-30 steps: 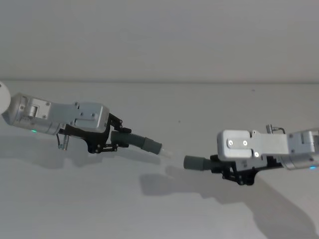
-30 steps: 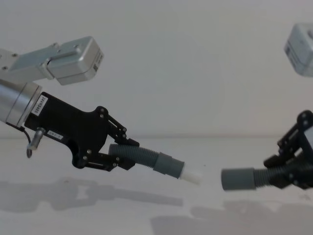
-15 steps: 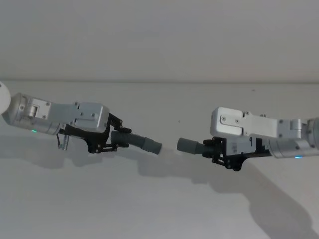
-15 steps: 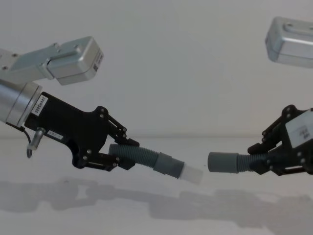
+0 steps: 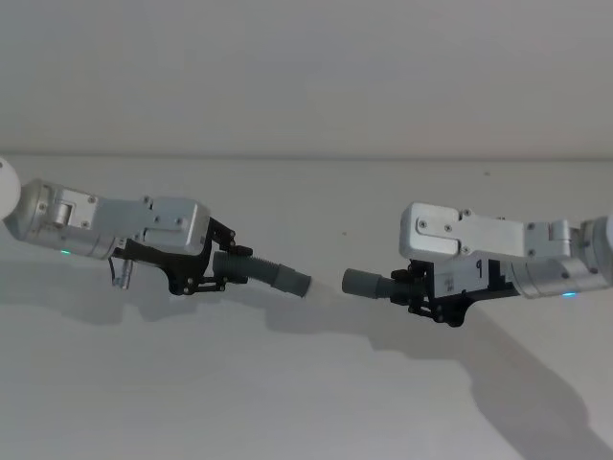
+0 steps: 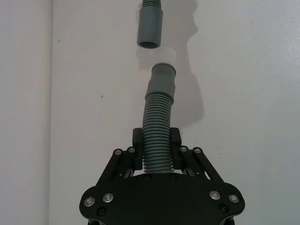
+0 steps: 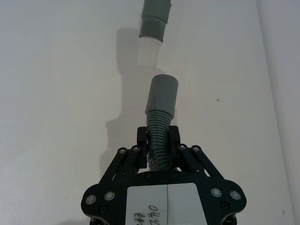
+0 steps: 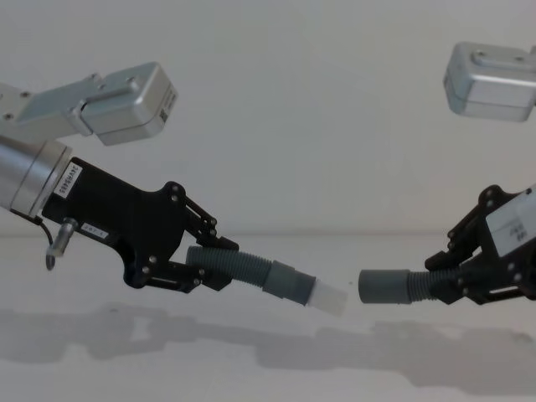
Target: Use both hands to pick up one end of the pipe from the table, align the ends, and insert them.
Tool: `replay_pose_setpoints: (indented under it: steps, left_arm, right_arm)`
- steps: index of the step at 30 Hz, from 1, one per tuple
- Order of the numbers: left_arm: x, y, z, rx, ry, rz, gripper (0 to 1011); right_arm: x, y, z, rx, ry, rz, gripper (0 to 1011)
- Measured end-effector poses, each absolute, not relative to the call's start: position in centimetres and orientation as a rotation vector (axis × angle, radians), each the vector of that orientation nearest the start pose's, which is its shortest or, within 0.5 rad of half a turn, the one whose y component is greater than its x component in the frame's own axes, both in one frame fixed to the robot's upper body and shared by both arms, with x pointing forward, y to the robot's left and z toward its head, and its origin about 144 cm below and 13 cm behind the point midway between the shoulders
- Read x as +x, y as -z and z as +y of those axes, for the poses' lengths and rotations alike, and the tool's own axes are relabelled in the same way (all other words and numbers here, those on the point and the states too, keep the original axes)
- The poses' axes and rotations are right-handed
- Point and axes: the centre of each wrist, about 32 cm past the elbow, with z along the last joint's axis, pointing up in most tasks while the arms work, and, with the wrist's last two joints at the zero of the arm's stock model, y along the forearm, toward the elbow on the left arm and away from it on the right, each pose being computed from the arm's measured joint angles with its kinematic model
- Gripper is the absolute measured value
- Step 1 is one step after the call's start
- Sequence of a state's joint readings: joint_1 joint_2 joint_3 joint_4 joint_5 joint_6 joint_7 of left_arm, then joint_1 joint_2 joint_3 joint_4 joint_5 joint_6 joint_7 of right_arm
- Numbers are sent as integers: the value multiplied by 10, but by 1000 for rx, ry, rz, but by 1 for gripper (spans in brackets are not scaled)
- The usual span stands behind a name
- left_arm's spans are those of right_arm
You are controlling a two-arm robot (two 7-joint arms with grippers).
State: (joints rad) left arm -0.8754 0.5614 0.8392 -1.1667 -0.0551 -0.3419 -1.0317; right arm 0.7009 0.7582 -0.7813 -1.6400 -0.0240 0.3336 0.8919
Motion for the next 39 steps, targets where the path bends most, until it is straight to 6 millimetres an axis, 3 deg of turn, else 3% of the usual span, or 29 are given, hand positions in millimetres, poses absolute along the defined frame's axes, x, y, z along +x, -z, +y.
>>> replay_pose_setpoints:
  steps: [16,39]
  left_arm:
    - [624,-1291,262,623,-10,-690,327]
    - [624,-1291,262,623,-10,-690,327]
  right_arm:
    - [545,-1323,-250,-904,257,-437,260]
    - [549,-1314,-246,-908,228,-399,260]
